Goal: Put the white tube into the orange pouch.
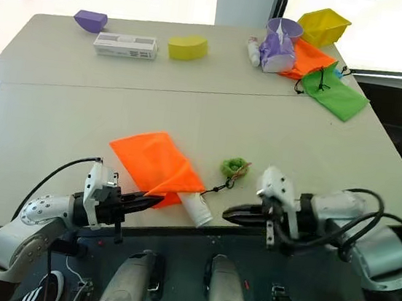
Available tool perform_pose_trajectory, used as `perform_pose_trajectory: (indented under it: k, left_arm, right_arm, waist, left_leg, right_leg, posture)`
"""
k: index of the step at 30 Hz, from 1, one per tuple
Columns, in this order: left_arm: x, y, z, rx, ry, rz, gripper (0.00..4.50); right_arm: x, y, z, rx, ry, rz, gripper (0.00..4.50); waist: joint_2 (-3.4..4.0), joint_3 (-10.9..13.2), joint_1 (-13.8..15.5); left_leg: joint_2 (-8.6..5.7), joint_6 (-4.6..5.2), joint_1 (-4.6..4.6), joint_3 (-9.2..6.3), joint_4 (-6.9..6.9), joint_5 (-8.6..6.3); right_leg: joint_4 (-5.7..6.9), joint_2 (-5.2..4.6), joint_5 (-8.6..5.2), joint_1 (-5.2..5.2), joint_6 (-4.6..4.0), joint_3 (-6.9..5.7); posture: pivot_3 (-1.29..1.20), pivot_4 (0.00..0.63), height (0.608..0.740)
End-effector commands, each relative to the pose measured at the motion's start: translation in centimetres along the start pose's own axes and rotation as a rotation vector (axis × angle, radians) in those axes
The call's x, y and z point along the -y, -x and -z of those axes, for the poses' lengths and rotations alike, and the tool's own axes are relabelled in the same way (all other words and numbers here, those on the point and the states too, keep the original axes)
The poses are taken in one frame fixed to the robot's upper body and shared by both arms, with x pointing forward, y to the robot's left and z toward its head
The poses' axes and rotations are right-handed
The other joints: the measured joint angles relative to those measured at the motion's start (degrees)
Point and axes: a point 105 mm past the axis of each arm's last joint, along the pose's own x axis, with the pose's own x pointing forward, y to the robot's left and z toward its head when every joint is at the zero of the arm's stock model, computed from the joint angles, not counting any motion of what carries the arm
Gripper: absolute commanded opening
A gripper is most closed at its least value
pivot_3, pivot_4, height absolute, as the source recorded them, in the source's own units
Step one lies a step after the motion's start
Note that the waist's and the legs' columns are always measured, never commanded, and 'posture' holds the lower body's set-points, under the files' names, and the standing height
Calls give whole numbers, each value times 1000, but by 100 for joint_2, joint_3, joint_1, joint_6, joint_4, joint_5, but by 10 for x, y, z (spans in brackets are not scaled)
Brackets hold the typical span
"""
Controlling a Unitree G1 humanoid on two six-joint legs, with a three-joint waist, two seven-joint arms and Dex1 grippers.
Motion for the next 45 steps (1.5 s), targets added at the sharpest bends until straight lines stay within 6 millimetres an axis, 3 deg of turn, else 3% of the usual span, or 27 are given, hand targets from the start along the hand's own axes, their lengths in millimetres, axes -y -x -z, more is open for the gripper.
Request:
perform_pose_trajectory:
  k: [1,8,17,23,27,31,34,37,45]
  left_arm:
    - [2,2,-3,1,-39,11,0]
    - [0,3,-3,-2,-49,9,0]
    - [-3,2,-9,7,-62,0,0]
    - [-4,0,-10,12,-60,2,0]
    - [-4,0,-10,7,-67,4,0]
    - [-3,0,-12,11,-66,2,0]
    - [-2,1,-10,3,-74,0,0]
    - [-4,2,-10,2,-76,-4,0]
    - [-1,7,-6,-33,-64,16,0]
  right_arm:
    - [-6,-5,-2,-26,100,-31,101]
    - [5,-30,12,-70,194,-21,101]
    - [30,-44,-15,113,140,99,101]
    - [34,-60,-14,134,119,98,101]
    - [56,-76,-21,153,138,211,101]
    - [73,-75,-39,216,146,312,101]
    - [65,-70,-52,277,114,255,101]
    - [58,-67,-45,229,143,204,101]
    - [72,-72,-50,233,153,302,101]
  waist:
    - [0,0,7]
    - [0,2,-9]
    - [1,4,17]
    - [2,4,10]
    - [2,5,-13]
    - [4,6,2]
    - [5,6,17]
    - [5,6,16]
    - [10,9,-11]
  left_leg:
    - [0,-1,3,1,0,0]
    - [4,-20,44,-1,-4,-12]
    - [4,-3,42,0,-15,-2]
    - [4,-3,43,0,-15,-2]
    - [6,-3,43,0,-16,-2]
    - [7,-3,43,-1,-16,-2]
    - [7,-3,40,1,-17,-2]
    - [7,-2,38,2,-18,-2]
    - [11,-14,39,1,-19,-9]
  right_leg:
    - [-1,-1,0,2,0,0]
    - [-27,-4,0,50,0,-3]
    - [-25,-4,-1,48,0,-5]
    - [-25,-6,0,48,0,-5]
    - [-24,-4,0,47,-1,-5]
    - [-18,-3,1,44,-3,-6]
    - [-19,-4,1,44,-2,-6]
    - [-23,-10,0,44,-1,-6]
    - [-23,-4,1,38,-2,-6]
  posture:
    - [0,150,740]
    - [0,150,740]
    - [0,150,740]
    - [0,150,740]
    - [0,150,740]
    - [0,150,740]
    - [0,150,740]
    - [0,150,740]
    - [0,150,740]
